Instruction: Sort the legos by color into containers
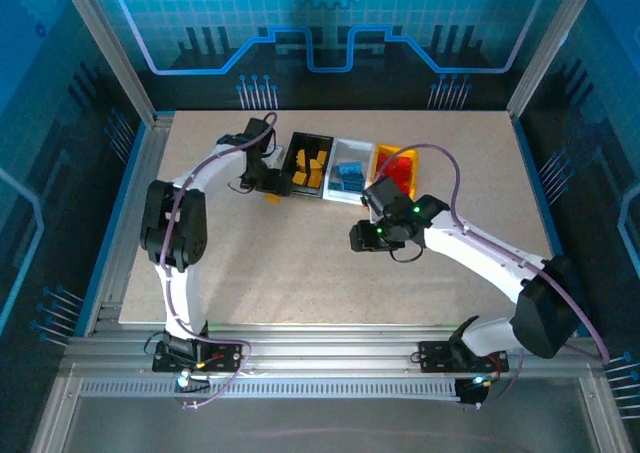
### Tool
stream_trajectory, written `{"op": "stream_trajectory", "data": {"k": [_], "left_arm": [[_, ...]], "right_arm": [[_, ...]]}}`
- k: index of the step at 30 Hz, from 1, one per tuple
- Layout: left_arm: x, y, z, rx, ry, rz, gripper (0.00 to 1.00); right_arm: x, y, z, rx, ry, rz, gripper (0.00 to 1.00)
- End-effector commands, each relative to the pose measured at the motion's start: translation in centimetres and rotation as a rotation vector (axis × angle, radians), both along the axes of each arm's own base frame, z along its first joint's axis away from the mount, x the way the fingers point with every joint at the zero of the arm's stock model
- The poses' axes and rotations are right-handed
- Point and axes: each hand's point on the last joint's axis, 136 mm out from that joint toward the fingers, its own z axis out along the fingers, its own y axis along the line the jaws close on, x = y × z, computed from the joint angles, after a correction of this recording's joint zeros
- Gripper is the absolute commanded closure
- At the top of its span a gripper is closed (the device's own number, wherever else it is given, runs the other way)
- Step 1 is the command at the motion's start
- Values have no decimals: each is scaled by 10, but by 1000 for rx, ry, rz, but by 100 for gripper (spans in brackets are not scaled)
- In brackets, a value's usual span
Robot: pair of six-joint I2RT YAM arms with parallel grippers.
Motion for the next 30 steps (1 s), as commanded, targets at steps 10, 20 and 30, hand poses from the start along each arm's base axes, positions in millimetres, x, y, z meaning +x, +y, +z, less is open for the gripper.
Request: {"op": "stream_trajectory", "data": {"k": [10, 20, 30], "left_arm": [[9, 7, -49, 54, 26, -21, 27], [6, 17, -62, 83, 95, 19, 51], [-52, 18, -28, 5, 148, 125, 55]], "right_arm": [[4, 6, 16, -23, -17, 37, 52], [16, 13, 20, -32, -27, 39, 52], [15, 12, 16, -25, -39, 41, 51]]}}
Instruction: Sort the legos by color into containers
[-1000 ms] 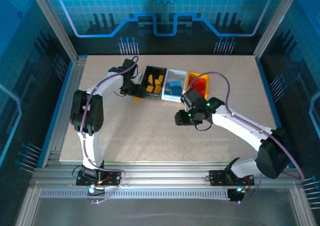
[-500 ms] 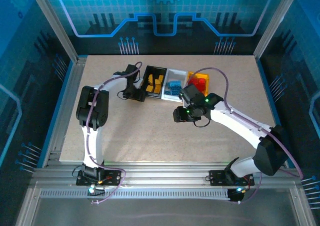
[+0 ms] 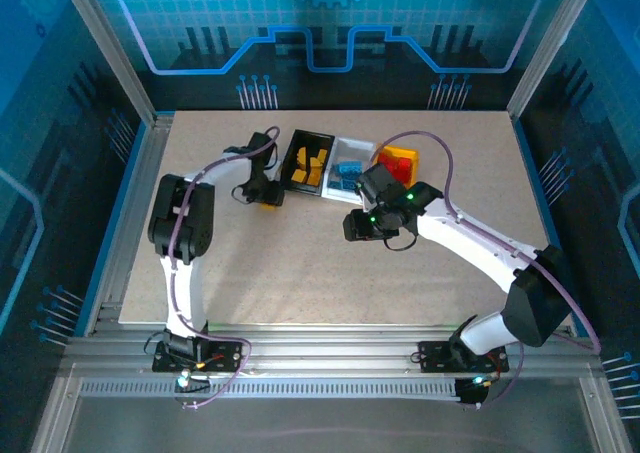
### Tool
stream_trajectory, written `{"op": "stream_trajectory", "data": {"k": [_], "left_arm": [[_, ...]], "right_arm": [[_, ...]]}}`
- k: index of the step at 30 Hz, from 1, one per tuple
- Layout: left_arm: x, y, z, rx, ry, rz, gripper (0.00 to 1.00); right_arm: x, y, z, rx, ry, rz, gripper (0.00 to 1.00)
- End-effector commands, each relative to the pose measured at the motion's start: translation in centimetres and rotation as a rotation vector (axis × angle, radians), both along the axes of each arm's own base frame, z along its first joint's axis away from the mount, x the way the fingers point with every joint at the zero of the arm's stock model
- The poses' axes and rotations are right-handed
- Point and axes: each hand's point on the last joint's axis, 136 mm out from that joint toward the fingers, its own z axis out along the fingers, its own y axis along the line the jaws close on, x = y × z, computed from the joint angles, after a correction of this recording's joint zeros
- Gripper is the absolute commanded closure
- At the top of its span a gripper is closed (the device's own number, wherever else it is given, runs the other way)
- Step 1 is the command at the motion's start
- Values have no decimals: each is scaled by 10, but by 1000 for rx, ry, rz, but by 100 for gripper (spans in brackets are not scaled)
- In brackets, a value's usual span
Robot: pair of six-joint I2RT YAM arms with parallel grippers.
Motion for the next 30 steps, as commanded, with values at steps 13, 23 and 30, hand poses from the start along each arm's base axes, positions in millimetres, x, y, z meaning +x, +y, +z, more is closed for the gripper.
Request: {"op": "stream_trajectory", "data": {"k": [13, 23, 30], "left_arm": [[2, -34, 154, -377, -159, 232, 54], [109, -56, 160, -418, -276, 273, 54], [131, -74, 136, -431, -257, 271, 54]], "right_arm": [[-15, -12, -8, 25, -47, -8, 51], [-47, -48, 14, 45, -88, -102, 51], [-66, -73, 15, 29, -101, -160, 51]]}}
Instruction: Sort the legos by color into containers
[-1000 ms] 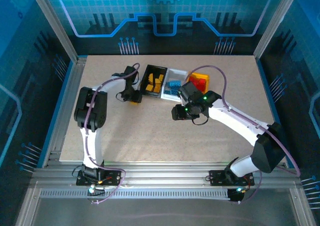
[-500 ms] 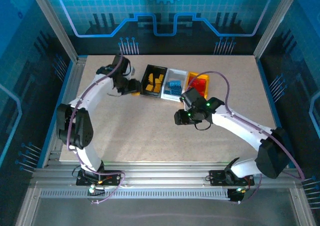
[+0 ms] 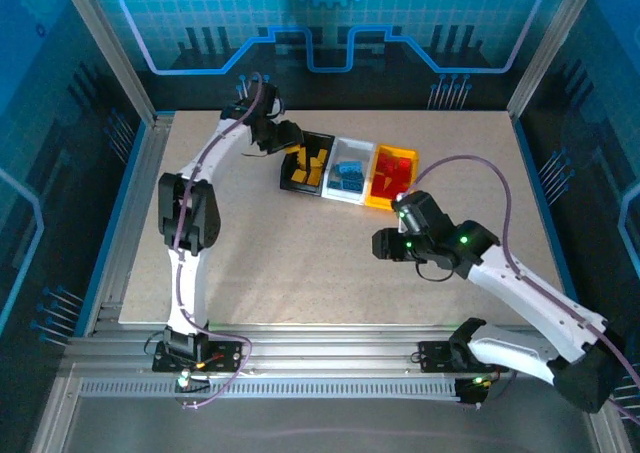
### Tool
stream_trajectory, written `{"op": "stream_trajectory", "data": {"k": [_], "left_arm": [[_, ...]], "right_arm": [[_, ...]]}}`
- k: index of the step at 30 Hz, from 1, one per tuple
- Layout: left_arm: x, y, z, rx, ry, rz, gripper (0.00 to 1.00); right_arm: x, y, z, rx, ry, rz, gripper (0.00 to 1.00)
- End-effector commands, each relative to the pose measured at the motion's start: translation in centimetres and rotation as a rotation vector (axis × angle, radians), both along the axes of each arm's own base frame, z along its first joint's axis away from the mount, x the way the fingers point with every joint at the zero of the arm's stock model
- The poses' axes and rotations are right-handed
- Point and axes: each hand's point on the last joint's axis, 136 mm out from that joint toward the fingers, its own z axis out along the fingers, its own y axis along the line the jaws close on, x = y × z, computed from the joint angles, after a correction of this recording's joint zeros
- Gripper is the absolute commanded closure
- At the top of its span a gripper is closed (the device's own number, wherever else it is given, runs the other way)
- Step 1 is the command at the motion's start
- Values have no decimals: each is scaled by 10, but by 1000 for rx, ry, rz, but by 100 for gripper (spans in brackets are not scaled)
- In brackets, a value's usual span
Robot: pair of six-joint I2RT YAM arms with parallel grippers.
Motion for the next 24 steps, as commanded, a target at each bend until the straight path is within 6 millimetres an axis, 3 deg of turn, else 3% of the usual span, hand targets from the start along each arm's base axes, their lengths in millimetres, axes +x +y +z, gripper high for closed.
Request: {"op": "stream_trajectory", "data": {"k": [1, 8, 24], "left_arm": [[8, -15, 11, -31, -27, -7, 54], [5, -24, -12, -9, 13, -23, 54], [1, -31, -21, 4, 30, -46, 52]], "right_arm": [[-14, -16, -12, -49, 39, -45, 51], [-23, -26, -22, -50, 54, -74, 50], [-31, -29, -31, -31, 75, -97, 49]]}}
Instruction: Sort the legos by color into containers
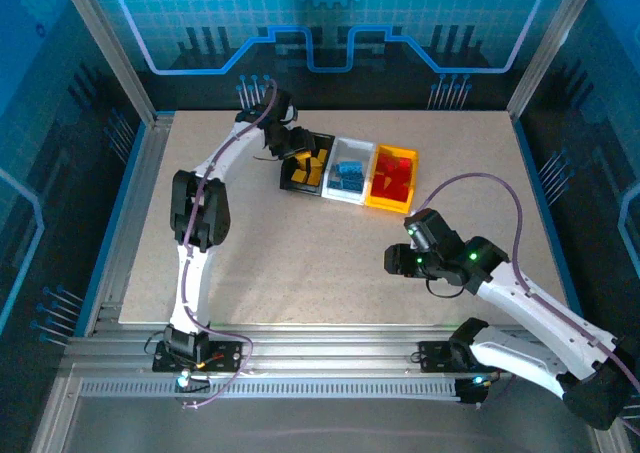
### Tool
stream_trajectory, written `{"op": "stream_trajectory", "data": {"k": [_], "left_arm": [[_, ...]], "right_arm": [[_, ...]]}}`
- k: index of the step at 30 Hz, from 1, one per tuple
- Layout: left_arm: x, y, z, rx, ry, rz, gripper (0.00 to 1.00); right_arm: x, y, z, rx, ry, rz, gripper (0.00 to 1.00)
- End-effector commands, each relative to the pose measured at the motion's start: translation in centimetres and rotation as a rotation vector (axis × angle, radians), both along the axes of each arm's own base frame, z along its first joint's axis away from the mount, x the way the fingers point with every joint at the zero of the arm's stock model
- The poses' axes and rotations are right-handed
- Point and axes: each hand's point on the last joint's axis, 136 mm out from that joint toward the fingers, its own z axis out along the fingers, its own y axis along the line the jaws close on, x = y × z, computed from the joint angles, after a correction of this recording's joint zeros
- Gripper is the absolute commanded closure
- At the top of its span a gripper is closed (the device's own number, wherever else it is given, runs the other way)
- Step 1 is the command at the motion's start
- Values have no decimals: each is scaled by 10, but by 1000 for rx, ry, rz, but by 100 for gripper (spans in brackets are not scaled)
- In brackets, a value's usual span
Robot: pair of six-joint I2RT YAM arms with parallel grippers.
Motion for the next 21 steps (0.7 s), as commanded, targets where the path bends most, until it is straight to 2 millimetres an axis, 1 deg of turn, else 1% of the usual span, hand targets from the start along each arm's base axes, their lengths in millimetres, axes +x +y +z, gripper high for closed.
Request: {"op": "stream_trajectory", "data": {"k": [1, 12, 15, 21], "left_arm": [[2, -4, 1, 3, -1, -11, 52], [2, -4, 1, 9, 2, -15, 45], [2, -3, 1, 11, 2, -13, 42], [2, -3, 2, 12, 1, -12, 41]], "right_arm": [[-5, -3, -3, -4, 6, -17, 49], [-4, -1, -5, 2, 10, -13, 48], [-3, 0, -5, 0, 7, -9, 48], [-2, 2, -6, -5, 8, 1, 47]]}}
